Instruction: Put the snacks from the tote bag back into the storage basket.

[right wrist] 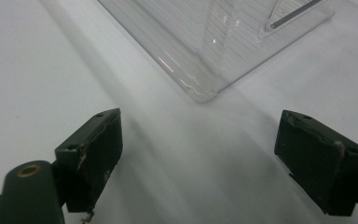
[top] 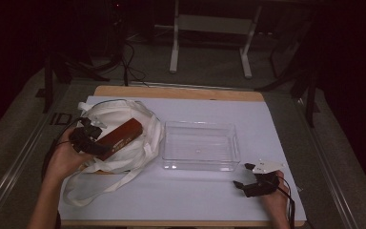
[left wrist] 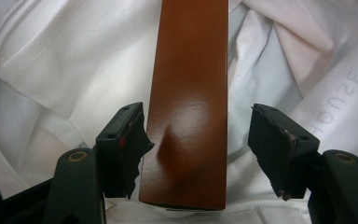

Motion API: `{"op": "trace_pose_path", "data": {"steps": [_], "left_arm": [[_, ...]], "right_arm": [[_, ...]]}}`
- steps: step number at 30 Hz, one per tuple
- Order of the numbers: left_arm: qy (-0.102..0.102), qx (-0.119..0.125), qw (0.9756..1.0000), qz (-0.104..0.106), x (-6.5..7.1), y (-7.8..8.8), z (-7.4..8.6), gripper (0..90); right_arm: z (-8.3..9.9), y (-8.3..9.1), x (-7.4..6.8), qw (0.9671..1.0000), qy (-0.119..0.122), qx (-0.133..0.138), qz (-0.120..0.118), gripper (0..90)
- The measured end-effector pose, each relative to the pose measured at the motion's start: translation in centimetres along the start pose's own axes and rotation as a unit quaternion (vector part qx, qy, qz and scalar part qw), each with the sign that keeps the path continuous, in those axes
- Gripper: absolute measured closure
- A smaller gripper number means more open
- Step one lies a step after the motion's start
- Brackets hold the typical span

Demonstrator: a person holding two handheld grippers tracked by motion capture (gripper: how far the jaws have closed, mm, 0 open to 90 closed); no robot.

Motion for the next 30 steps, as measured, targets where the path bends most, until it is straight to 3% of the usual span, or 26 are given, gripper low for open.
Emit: {"op": "trace_pose_path", "data": {"steps": [14,22,30], "left_arm": [[-0.002,-0.014,0.9999,-0.003,-0.42,-0.18,0.06,39.1],[-0.003,-0.04,0.9992,0.011,-0.68,-0.54,0.59,38.8],[0.011,-0.056,0.9982,0.016,-0.93,-0.85,0.81,32.5]], "right_arm": [[0.03,-0.03,-0.03,1.0,0.003,-0.003,0.003,15.2],[0.03,-0.02,-0.03,1.0,0.004,-0.003,0.003,15.2],[0.04,-0.05,-0.05,1.0,0.004,-0.004,0.003,15.2]]}}
Point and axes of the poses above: each handheld gripper's, and its own axes: y roughly backward along the jaws, z roughly out of its underside, x roughly to its right, the point moved 9 cm from there along -y, roughly forward along the jaws, and after that the axes turned 3 degrees about -z, right-handed, at the moved point
